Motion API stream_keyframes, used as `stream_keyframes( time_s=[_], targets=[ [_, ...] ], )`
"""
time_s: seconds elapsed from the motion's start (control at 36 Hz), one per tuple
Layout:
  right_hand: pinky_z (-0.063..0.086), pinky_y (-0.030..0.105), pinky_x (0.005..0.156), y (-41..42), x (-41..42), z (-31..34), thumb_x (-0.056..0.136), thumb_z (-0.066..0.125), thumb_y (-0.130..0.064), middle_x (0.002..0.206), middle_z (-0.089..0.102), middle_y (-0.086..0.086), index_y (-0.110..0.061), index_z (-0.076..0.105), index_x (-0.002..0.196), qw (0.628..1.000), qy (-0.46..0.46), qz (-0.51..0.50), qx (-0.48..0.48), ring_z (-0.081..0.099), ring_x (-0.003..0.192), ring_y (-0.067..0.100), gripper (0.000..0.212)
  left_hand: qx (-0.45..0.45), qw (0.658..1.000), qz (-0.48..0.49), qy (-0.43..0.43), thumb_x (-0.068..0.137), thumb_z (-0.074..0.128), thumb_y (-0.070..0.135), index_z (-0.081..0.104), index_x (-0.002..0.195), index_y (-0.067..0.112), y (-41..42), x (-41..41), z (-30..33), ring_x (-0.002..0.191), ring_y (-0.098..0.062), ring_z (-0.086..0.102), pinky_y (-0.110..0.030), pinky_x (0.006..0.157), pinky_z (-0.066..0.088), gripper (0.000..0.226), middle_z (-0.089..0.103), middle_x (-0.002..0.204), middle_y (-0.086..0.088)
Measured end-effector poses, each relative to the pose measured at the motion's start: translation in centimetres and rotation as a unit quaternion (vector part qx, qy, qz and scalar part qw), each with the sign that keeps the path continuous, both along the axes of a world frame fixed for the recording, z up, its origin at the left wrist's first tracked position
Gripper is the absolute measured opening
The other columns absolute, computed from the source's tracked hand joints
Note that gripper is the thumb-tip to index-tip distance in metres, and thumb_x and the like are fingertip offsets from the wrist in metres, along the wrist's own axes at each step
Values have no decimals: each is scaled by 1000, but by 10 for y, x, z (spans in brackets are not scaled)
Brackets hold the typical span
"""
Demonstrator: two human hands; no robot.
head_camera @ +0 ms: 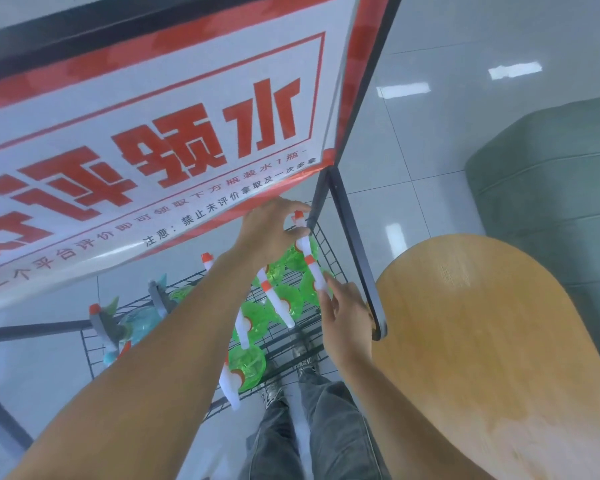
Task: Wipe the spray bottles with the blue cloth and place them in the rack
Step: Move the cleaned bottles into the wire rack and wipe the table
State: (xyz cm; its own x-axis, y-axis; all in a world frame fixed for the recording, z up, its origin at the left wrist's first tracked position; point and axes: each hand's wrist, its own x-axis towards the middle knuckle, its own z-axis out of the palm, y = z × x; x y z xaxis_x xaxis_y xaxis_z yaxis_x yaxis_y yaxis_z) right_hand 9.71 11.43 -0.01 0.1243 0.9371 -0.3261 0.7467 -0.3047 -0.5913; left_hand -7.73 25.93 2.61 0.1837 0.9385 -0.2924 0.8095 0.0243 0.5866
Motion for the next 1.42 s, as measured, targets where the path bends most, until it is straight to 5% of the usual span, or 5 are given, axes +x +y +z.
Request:
stream_keyframes(
  time_s=[0.17, 0.81, 0.92, 1.22, 1.42],
  targets=[
    [44, 24, 58, 0, -1, -1, 110, 44, -36, 106, 55, -5, -31, 56, 147, 1000, 4, -3, 4, 49, 67, -2, 39, -5, 999, 34, -10, 101, 74, 43, 68, 142, 32, -3, -3, -5, 136, -15, 54, -23, 97, 20, 42, 67, 141, 10],
    [35, 14, 58, 0, -2, 18, 109, 47, -37, 114, 57, -1, -28, 44, 156, 1000, -8, 14, 16, 47, 73, -7, 47, -20, 996, 68, -52, 100, 76, 43, 59, 150, 38, -23, -21, 15, 137, -15, 57, -18, 100, 23, 52, 61, 153, 14],
    [36, 8, 56, -4, -6, 29, 108, 49, -37, 105, 49, -10, -30, 47, 154, 999, 6, 27, 41, 46, 77, -11, 46, -3, 993, 77, -85, 99, 77, 40, 62, 149, 34, -46, -40, 27, 144, -16, 51, -30, 120, 30, 53, 60, 155, 7],
    [46, 28, 75, -38, -47, 48, 105, 57, -41, 103, 50, -12, -33, 52, 148, 984, 69, 164, -17, 50, 78, -1, 44, 19, 969, 201, -143, 89, 75, 67, 67, 136, 41, -180, -110, 38, 132, -15, 56, -53, 121, 40, 54, 63, 139, 20],
    [41, 28, 107, -66, -74, 53, 103, 60, -44, 139, 53, -13, -34, 49, 150, 967, 81, 243, -12, 49, 129, 5, 49, 2, 941, 281, -190, 94, 84, 23, 71, 136, 38, -252, -136, 40, 97, -17, 63, -34, 80, 58, 47, 63, 132, 27]
  ],
)
